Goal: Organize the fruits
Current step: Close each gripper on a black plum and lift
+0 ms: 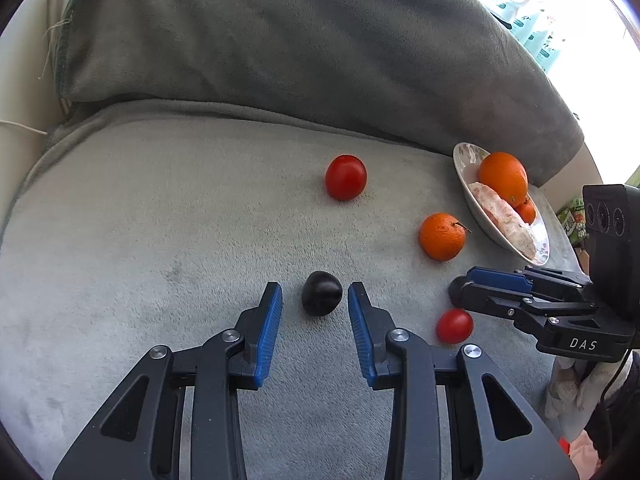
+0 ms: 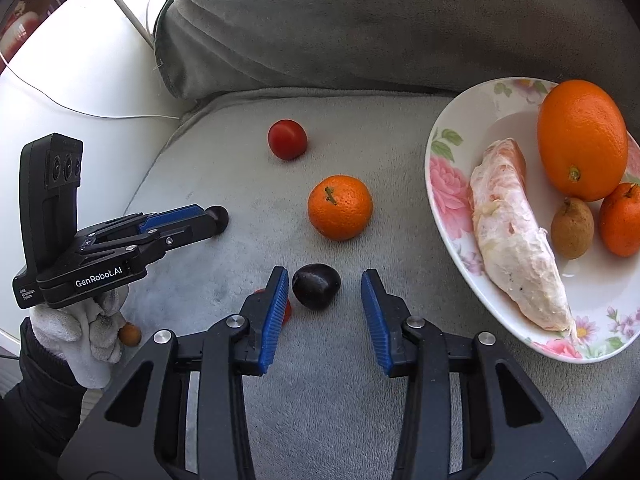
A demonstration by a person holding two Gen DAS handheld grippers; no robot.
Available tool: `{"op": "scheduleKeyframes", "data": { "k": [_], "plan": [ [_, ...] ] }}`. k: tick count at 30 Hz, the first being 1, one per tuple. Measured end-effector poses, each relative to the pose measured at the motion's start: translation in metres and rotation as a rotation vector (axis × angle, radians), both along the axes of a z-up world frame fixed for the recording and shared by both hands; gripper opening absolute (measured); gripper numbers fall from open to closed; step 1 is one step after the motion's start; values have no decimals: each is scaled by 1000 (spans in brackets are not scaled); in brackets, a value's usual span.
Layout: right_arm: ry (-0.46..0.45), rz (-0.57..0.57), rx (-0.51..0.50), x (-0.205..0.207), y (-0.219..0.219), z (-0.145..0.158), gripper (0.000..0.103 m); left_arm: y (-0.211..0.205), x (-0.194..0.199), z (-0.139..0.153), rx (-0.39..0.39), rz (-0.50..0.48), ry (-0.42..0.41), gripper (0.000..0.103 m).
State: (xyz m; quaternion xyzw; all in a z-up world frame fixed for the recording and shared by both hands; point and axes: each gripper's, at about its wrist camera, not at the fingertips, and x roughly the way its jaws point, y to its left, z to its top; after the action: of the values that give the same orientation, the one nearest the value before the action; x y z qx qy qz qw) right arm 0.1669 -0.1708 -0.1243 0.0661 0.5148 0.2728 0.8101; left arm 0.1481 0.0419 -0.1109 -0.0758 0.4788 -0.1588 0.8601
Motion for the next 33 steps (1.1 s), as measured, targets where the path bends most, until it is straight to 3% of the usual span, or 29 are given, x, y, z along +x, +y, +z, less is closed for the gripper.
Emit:
{"op": "scheduleKeyframes", "data": {
  "k": [10, 12, 33],
  "plan": [
    [-6, 25, -16, 0, 8, 0, 32, -4, 4, -3, 13, -15, 7, 25],
    [-4, 34, -11, 0, 10, 0, 26, -8, 4, -4, 16, -26, 9, 21],
    [-77, 9, 17, -15, -15, 23, 26, 1, -5, 14, -28, -8, -21, 19]
  ]
}}
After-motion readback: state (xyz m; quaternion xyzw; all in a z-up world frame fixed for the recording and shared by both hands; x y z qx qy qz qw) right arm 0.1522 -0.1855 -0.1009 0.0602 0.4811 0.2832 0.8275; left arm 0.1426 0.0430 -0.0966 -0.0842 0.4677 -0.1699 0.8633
